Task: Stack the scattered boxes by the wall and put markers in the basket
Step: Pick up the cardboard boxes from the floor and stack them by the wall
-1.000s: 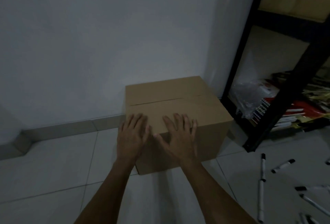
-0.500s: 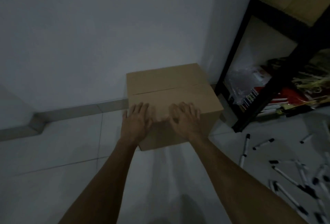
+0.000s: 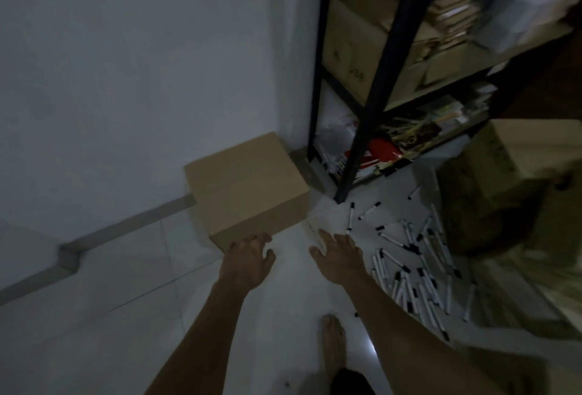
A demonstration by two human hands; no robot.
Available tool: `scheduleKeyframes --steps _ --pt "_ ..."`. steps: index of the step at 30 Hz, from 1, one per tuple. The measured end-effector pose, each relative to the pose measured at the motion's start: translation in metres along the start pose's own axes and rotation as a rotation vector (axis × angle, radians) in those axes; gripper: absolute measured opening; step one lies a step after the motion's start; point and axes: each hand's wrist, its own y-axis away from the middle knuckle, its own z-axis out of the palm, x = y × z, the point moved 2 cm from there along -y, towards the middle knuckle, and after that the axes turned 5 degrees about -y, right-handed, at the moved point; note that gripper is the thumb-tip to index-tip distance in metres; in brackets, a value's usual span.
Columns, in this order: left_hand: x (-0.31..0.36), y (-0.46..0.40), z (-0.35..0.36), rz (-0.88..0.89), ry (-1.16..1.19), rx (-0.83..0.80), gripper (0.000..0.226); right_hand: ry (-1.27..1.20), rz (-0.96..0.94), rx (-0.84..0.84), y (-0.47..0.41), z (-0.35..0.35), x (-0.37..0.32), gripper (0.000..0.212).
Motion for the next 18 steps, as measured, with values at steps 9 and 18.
scheduleKeyframes --steps 9,18 --pt "0.128 0.078 -0.016 0.192 -0.006 -0.081 0.041 -0.236 0.225 0.142 0.159 -0.036 0.099 0.063" --pt "0.282 0.147 0.087 0.370 -0.041 -0.218 0.043 -0.379 0.456 0.180 0.267 -0.012 0.290 0.065"
